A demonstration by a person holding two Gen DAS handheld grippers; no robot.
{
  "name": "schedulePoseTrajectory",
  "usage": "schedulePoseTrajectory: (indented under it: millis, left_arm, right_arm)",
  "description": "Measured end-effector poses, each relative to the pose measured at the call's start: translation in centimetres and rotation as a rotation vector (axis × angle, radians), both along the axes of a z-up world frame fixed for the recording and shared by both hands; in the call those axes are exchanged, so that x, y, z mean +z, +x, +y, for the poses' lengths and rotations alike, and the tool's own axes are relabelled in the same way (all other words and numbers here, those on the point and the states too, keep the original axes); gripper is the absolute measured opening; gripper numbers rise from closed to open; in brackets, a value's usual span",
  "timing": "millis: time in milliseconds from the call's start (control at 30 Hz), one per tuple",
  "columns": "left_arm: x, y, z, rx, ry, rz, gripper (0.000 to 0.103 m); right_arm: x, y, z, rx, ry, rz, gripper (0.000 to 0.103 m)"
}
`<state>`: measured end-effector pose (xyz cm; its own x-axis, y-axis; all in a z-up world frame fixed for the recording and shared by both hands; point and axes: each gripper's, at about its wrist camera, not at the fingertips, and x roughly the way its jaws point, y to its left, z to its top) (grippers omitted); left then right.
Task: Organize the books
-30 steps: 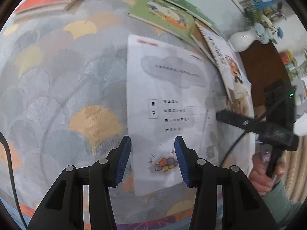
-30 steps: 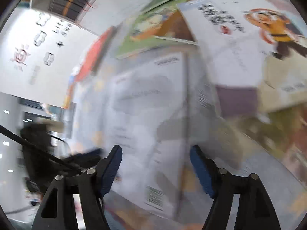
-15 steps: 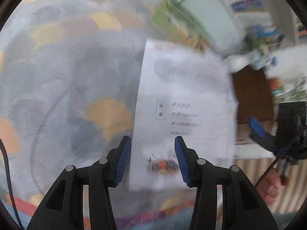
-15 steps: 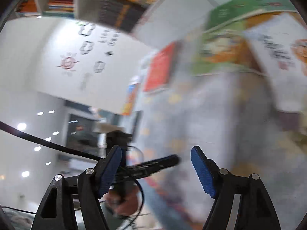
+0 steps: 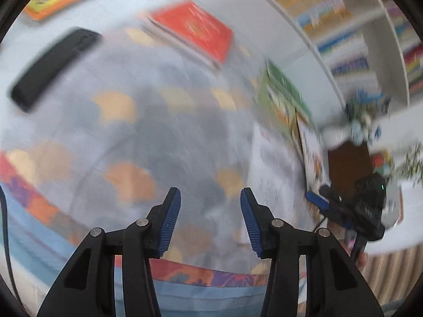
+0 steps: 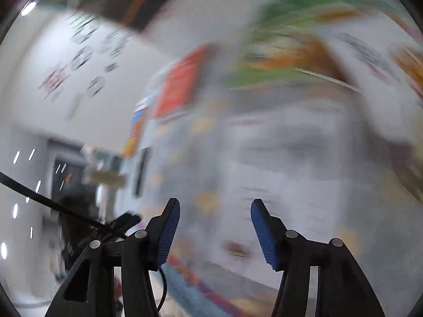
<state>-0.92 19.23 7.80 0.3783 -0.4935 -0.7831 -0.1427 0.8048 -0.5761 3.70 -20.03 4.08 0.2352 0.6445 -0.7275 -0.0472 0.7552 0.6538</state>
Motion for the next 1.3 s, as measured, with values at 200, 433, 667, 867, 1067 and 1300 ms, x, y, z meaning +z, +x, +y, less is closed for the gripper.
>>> schedulePoseTrajectory:
  millis: [200,433,667,867,1067,1300]
  left_arm:
    - [-3.9,1.8,-9.3,-0.180,0.018,0.052,0.043]
    - [-5.1,2.1,-11.6,-0.205,-0.014,0.093,0.052]
    - [-5.9,2.0,-10.3,-0.136,-0.112,0.109,0.052]
    - [-7.1,2.2,-8.9,-0.099,-0.235,0.139,0.052]
    - [-4.5,0.2,-3.8,0.043,-0.243,0.069,0.052]
    - [0.9,-6.5,7.1,0.316,-0.054,-0.052,0.052]
  right_arm:
    - [-3.0,-2.2,-4.3,-0.071,-0.092,0.042,0.048]
    - [-4.0,-2.5,-4.0,-0.036,0.019,0.052,0.065]
    - [-2.6,-2.2,-3.4,0.009,0.107,0.065,0.068]
    - [2.2,-1.7,-0.6,0.112,0.371,0.007,0.067]
    - [7.1,-1.4,7.4,0.300,0.269,-0.114,0.067]
    - [5.6,-2.5,17.9,0.497,0.259,-0.067,0.067]
